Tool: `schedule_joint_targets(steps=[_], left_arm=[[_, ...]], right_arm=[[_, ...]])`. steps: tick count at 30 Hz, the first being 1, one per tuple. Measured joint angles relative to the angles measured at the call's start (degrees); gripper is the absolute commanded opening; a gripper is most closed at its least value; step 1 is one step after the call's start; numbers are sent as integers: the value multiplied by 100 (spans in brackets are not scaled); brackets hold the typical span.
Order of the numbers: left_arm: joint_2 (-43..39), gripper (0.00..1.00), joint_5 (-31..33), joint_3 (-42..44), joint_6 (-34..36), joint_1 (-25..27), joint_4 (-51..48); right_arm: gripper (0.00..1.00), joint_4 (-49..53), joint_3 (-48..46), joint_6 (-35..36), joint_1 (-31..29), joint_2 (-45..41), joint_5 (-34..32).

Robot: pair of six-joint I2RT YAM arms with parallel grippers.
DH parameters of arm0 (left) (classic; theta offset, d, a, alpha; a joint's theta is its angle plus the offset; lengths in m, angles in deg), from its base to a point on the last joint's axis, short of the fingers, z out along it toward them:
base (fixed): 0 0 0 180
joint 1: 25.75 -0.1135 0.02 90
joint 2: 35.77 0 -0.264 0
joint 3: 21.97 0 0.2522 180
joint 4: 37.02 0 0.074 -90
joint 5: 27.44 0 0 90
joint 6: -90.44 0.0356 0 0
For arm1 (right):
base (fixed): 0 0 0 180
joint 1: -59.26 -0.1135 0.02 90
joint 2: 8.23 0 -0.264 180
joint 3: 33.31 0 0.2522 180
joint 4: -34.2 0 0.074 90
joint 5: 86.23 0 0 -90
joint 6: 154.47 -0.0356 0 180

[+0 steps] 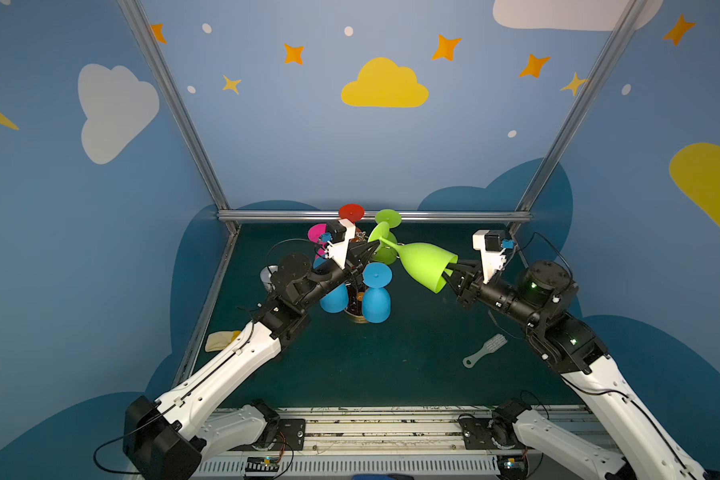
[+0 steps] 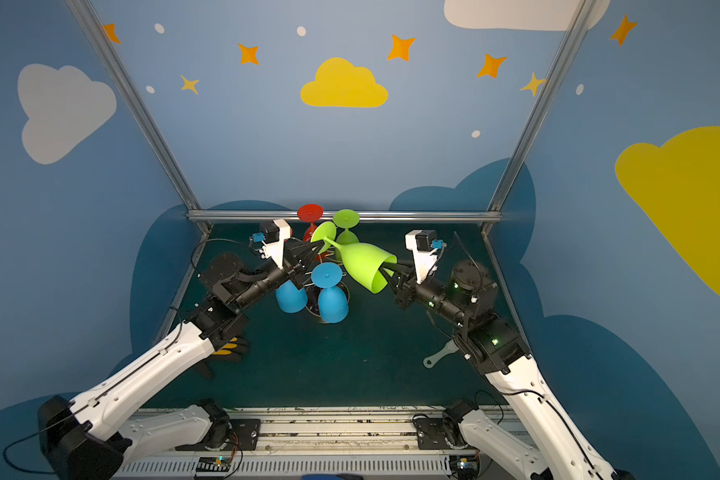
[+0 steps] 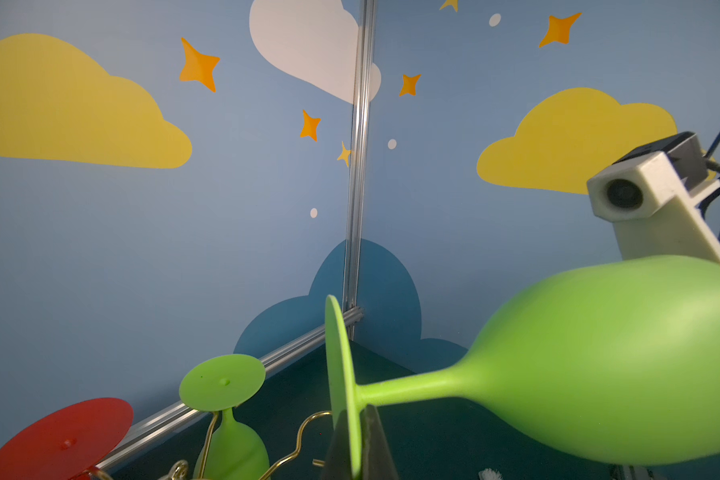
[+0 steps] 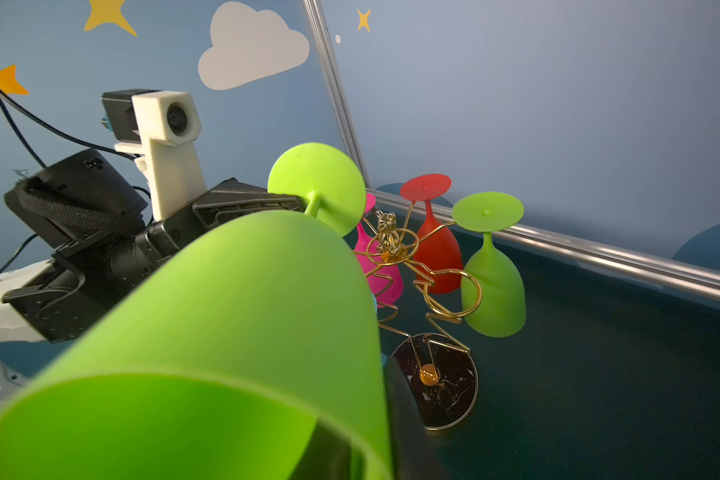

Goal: Take the wine glass off the wine glass rack
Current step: 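Carry the lime glass off with the right gripper while the left arm withdraws, then lower the lime glass upright onto the table beside the rack with the right gripper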

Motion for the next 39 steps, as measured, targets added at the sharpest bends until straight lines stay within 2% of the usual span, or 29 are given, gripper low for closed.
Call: schedule_joint_targets(steps=[2, 4, 5, 6, 8, 9, 14, 18, 22, 27, 32, 39], left_arm=[[0, 6, 9, 0, 31, 0, 9], [0, 15, 4, 2, 39, -9, 4], [0, 24, 0, 0, 44, -11, 4], [-2, 40, 4, 0, 44, -13, -2], [-9, 65, 50, 0, 105, -20, -52], [-20, 73, 114, 0, 140, -31, -109], [-356, 86, 597, 0, 391, -195, -546], [-920, 97, 1086, 37, 498, -562, -802], [-1556, 99, 1403, 275, 560, -1128, -979], [-1884, 99, 1488, 695, 507, -1958, -1093], [-1810, 99, 1451, 1117, 330, -2529, -1191], [-1926, 99, 1272, 1419, 264, -2789, -1362]], right_arm=[[0, -35, 9, -79, 11, 20, 33], [0, -44, 9, -120, 11, 24, 42], [0, -48, 11, -122, 13, 24, 48], [0, -42, 11, -120, 15, 24, 46], [0, -11, 13, -118, 15, 4, -20], [0, 31, 17, -109, 22, -24, -92], [0, 426, 72, 129, 114, -463, -719], [0, 815, 179, 417, 195, -911, -1414], [0, 1349, 201, 680, 229, -1196, -2109], [0, 2317, 354, 828, 269, -927, -2859], [0, 3139, 868, 920, 345, 9, -3281], [0, 3681, 1753, 1084, 616, 1659, -3296]])
